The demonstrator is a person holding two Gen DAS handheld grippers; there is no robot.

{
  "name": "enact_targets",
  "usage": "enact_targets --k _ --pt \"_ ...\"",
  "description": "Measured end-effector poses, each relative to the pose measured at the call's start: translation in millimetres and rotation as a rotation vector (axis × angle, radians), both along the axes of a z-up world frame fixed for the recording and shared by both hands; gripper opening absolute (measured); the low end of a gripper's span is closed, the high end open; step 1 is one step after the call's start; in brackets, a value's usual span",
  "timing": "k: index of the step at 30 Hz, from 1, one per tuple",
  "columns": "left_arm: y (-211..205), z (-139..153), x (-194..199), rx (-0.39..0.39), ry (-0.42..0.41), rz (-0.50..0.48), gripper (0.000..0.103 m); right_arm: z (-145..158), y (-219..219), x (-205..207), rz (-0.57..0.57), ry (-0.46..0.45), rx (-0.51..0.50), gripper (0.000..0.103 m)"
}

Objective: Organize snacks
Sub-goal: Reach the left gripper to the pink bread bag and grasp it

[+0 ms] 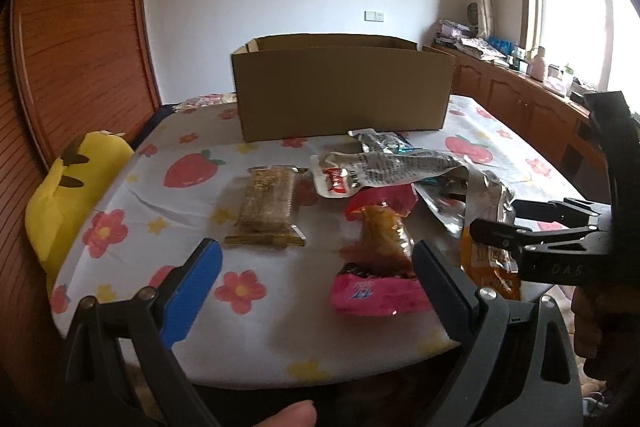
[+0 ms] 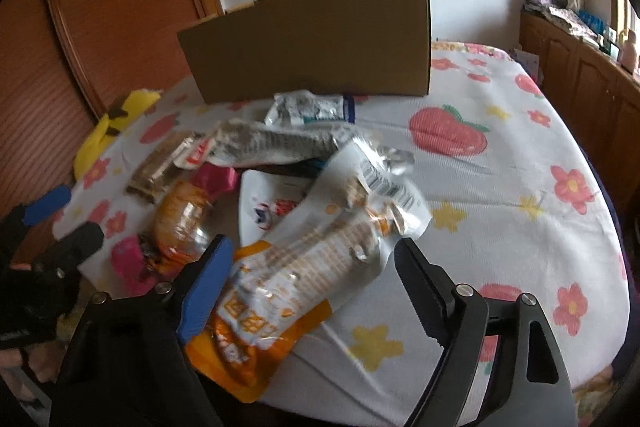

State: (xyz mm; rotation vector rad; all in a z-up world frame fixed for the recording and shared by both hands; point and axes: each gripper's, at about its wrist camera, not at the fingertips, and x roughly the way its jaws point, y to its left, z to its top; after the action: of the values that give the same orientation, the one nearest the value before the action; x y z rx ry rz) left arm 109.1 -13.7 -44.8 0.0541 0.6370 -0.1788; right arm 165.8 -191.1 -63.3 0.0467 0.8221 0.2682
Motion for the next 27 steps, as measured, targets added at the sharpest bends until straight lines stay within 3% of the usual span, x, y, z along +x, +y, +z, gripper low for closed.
enact_targets --k 3,8,27 --pt "-7.2 -2.6 8.3 -0.023 0.023 -0.037 0.096 -5.4 -9.3 4.4 -0.001 0.024 -0.030 0.077" --pt "-21.6 -5.3 22.6 -0.035 0.051 -0.085 0.095 -7.7 -24.9 6.0 0.004 0.032 -0.061 0.055" --pt "-40.3 -26.0 59.6 -0.012 0.186 -0.133 0.079 -8.2 -31.7 5.4 0.054 0.002 -0.094 0.053"
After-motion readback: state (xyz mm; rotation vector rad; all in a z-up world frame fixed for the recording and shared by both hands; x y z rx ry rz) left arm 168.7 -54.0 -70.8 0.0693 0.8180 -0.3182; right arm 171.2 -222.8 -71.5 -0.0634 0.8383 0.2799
